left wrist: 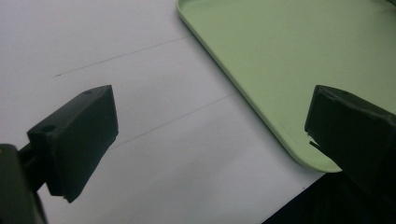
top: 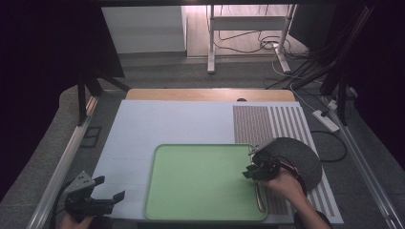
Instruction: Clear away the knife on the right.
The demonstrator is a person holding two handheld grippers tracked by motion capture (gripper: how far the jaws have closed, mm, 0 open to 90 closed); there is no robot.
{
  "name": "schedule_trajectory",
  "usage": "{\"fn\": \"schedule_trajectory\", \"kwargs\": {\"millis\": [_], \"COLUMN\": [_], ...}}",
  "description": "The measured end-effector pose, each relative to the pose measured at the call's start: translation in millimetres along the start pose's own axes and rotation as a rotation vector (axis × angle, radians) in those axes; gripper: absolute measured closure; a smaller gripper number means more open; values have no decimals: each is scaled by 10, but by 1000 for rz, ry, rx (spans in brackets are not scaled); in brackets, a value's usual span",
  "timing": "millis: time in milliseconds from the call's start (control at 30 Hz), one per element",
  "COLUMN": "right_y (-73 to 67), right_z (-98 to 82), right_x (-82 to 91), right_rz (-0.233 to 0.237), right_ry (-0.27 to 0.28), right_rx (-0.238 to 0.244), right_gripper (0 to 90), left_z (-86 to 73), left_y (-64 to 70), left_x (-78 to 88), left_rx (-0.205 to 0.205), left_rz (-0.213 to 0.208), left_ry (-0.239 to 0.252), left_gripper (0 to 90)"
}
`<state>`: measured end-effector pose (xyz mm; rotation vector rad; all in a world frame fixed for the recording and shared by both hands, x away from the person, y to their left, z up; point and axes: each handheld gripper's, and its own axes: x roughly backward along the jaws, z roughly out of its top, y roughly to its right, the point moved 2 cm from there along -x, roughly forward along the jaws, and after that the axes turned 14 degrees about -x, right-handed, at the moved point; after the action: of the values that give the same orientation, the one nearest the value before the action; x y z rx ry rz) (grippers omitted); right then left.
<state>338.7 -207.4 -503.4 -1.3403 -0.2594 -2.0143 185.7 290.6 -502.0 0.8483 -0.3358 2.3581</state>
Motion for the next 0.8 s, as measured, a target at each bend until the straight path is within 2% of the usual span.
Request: {"fn": "schedule_trajectory", "kwargs": {"millis": [300,500,600,700,800], "right_y": [4,-2,-3,13,26], "right_z": [19,31,24,15,-3], "right_x": [79,131,159,192,228], "right_rz": [-18,-69,-82,-65,-68], "right_ry": [57,90,98,103,113], "right_rx": [-13,-39,-40,-54,-52], "right_gripper": [430,231,194,193,164], "left_z": [0,0,1,0,0], "left_y": [0,0,1,1,0], "left_x": [-1,-1,-1,0,0], "left_rx": [0,0,-1,0,0], "left_rz": [0,0,0,1,1], "left_ry": [-1,-1,-2,0,0], "left_gripper": [35,35,35,35,35]}}
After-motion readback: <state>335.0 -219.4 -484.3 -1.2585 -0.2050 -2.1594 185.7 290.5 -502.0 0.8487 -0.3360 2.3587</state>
